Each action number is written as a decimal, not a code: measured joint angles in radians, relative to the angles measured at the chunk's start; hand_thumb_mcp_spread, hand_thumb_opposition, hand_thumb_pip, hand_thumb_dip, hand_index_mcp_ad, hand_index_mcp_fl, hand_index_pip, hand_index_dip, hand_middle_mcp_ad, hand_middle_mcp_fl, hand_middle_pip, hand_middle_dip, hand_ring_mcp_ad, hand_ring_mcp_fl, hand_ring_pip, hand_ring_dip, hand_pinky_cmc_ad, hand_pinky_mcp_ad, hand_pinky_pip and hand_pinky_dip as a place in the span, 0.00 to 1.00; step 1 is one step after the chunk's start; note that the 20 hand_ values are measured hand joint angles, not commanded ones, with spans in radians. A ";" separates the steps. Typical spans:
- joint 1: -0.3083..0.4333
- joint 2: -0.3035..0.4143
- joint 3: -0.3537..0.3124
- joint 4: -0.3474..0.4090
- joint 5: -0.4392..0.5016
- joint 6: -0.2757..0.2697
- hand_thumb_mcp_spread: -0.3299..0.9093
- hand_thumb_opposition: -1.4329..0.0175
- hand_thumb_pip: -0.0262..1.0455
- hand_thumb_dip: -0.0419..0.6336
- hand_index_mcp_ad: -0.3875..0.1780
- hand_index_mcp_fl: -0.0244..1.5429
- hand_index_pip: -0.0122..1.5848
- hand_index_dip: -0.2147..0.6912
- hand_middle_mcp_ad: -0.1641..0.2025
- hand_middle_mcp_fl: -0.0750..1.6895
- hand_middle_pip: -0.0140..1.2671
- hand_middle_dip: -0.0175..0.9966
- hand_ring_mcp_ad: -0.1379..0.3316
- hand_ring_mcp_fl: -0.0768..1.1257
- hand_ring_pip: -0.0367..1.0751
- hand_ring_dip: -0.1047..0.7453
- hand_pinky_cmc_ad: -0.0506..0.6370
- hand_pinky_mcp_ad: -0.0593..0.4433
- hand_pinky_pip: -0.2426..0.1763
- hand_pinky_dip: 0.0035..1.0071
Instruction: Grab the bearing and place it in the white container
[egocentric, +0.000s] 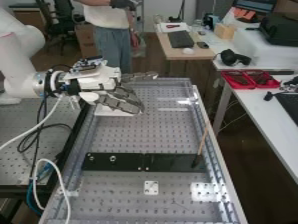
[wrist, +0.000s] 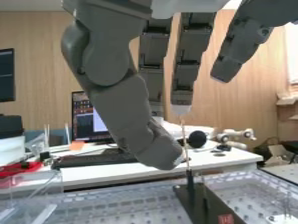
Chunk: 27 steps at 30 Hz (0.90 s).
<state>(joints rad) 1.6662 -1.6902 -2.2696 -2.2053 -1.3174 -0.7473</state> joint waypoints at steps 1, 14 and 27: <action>0.014 0.004 -0.002 -0.001 0.016 -0.003 0.99 0.25 0.57 0.62 0.29 0.06 0.08 0.05 0.19 0.43 0.57 0.90 0.31 0.47 0.14 0.92 0.74 0.62 0.67 0.17; 0.276 0.051 -0.024 -0.003 0.292 -0.064 0.99 0.25 0.57 0.62 0.28 0.06 0.08 0.05 0.18 0.43 0.57 0.90 0.30 0.49 0.14 0.92 0.74 0.62 0.67 0.17; 0.546 0.068 -0.024 0.007 0.553 -0.126 0.99 0.25 0.57 0.62 0.29 0.06 0.08 0.05 0.18 0.43 0.57 0.90 0.31 0.48 0.14 0.92 0.74 0.62 0.67 0.17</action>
<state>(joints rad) 2.2117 -1.6219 -2.2935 -2.1986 -0.7645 -0.8736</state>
